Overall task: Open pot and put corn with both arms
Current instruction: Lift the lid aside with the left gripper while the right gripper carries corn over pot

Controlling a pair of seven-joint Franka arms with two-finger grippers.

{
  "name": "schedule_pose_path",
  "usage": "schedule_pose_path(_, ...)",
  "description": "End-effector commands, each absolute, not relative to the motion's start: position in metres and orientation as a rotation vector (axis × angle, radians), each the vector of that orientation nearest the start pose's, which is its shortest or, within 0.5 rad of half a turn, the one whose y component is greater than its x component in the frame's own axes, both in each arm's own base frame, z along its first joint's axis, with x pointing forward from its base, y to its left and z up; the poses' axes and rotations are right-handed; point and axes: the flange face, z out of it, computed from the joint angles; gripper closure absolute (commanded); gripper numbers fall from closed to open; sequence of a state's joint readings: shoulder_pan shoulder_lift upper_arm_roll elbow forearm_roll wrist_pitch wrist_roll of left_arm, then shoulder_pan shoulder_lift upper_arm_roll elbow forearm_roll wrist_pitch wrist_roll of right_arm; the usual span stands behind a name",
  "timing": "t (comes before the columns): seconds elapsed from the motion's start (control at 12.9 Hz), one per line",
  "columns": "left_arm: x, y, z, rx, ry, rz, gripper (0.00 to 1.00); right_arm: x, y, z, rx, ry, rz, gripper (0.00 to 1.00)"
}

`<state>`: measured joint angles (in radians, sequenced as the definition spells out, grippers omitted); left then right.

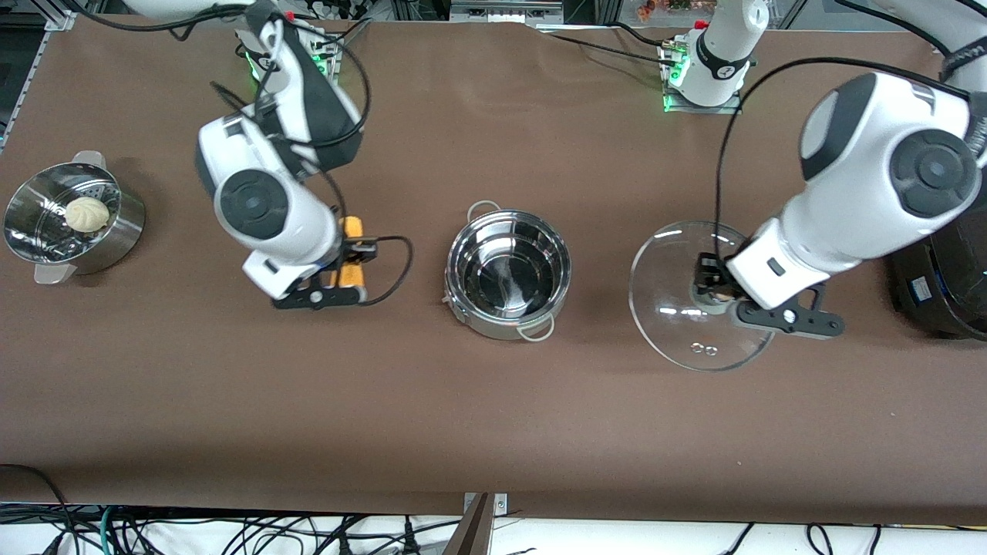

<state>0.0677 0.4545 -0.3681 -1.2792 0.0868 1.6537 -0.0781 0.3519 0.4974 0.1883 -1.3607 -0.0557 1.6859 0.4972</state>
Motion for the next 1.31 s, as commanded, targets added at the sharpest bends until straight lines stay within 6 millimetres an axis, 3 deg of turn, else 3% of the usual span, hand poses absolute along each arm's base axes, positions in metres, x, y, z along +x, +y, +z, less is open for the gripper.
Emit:
schedule_pose_path(0.0, 0.669, -0.108, 0.472, -3.112, 0.559, 0.160, 0.87, 0.567, 0.388, 0.436, -3.179, 0.075, 0.231, 0.96)
schedule_pose_path(0.08, 0.674, -0.085, 0.449, -3.123, 0.526, 0.193, 0.87, 0.559, 0.409, 0.433, -3.162, 0.100, 0.192, 0.96)
schedule_pose_path(0.23, 0.672, -0.066, 0.399, -3.133, 0.492, 0.149, 0.88, 0.552, 0.440, 0.422, -3.096, 0.175, 0.143, 0.96)
schedule_pose_path(0.46, 0.658, -0.066, 0.330, -3.147, 0.499, 0.056, 0.87, 0.540, 0.500, 0.386, -2.969, 0.267, 0.031, 0.94)
schedule_pose_path(0.62, 0.647, -0.055, 0.297, -3.158, 0.482, 0.040, 0.87, 0.524, 0.526, 0.367, -2.956, 0.288, 0.011, 0.93)
schedule_pose_path(0.85, 0.641, -0.057, 0.265, -3.101, 0.563, 0.029, 0.87, 0.525, 0.533, 0.350, -2.945, 0.274, -0.007, 0.92)
schedule_pose_path(0.93, 0.640, -0.053, 0.258, -3.106, 0.556, 0.044, 0.87, 0.523, 0.535, 0.346, -2.944, 0.272, -0.005, 0.88)
schedule_pose_path(1.0, 0.638, -0.050, 0.248, -3.112, 0.549, 0.068, 0.87, 0.522, 0.537, 0.345, -2.951, 0.257, -0.008, 0.84)
schedule_pose_path(1.24, 0.635, -0.049, 0.224, -3.129, 0.550, 0.112, 0.85, 0.531, 0.529, 0.346, -2.967, 0.211, -0.053, 0.84)
